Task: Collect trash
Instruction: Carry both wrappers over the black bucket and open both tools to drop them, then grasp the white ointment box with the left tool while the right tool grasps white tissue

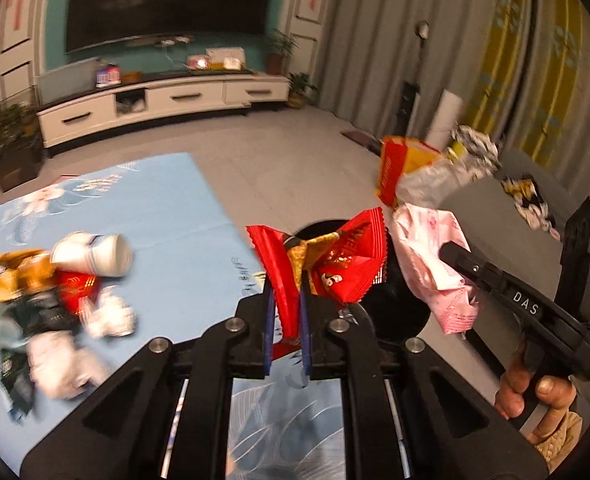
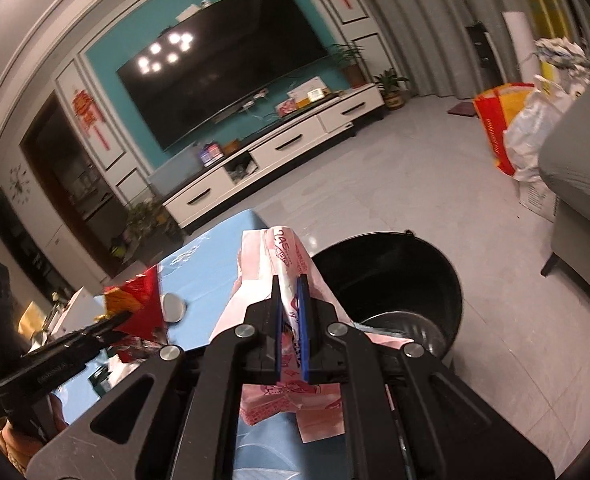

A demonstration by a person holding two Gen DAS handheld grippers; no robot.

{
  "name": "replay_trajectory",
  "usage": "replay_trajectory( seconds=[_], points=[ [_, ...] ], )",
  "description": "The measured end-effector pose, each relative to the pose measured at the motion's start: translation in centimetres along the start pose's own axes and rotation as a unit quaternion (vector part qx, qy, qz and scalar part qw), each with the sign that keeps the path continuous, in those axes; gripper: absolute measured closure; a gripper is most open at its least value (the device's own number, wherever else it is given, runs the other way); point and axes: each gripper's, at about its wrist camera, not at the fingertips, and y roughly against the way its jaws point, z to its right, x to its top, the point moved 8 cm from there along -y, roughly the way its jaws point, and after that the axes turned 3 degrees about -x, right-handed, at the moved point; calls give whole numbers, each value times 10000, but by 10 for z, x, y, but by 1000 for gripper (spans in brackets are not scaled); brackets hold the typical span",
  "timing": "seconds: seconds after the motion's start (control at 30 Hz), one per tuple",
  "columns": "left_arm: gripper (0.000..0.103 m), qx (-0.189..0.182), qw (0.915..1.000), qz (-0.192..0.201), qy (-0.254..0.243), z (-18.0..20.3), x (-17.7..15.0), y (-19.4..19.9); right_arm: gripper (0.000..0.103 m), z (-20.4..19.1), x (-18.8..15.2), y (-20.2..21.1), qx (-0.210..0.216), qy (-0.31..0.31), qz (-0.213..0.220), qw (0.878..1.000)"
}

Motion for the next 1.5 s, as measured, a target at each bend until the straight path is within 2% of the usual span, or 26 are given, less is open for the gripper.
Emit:
replay_trajectory(
  seconds=[0.17,0.3,0.33,0.37,0.4,0.43,0.47,0.5,0.53,0.6,0.77,0.97,1.07,1.2,1.3,1.4,1.5],
  points=[
    [91,-213,9993,-314,-72,23,1,-46,95,26,2,-21,-205,-210,-61,9996],
    [90,-136,9985,-517,-95,26,1,-78,93,44,1,-36,-378,-337,-149,9986],
    [87,-119,9984,-550,-83,26,1,-84,93,48,-1,-42,-418,-369,-214,9982],
    [75,-119,9983,-573,-73,26,1,-88,92,53,0,-47,-447,-396,-255,9979],
    [67,-108,9981,-601,-52,25,1,-94,86,58,-1,-51,-479,-437,-301,9974],
    [47,-94,9981,-604,-40,24,1,-96,78,62,-3,-56,-510,-486,-361,9969],
    [37,-92,9982,-589,-10,23,0,-97,73,65,-4,-58,-520,-519,-388,9965],
    [35,-104,9983,-577,16,21,0,-97,61,68,-6,-59,-531,-565,-413,9961],
    [34,-92,9983,-580,12,20,-2,-97,56,71,-8,-60,-527,-628,-426,9957],
    [31,-11,9984,-573,13,14,-3,-93,56,73,-10,-59,-495,-671,-424,9956],
    [15,0,9987,-488,110,-6,-14,-66,54,60,-14,-47,-315,-536,-439,9971],
    [10,135,9993,-354,72,-40,-42,-13,44,16,-30,-30,102,-84,-646,9978],
    [10,226,9987,-378,245,-67,-62,14,38,-9,-40,-24,333,60,-801,9962],
    [10,524,9958,-454,601,-112,-96,47,34,-45,-60,-19,708,254,-1146,9906],
    [10,783,9919,-493,868,-147,-127,75,32,-71,-81,-18,937,427,-1457,9840],
    [10,916,9890,-533,1029,-166,-144,89,32,-94,-102,-21,995,614,-1788,9769],
    [10,857,9916,-541,802,-165,-150,92,32,-109,-113,-19,1015,724,-1917,9735]
  ],
)
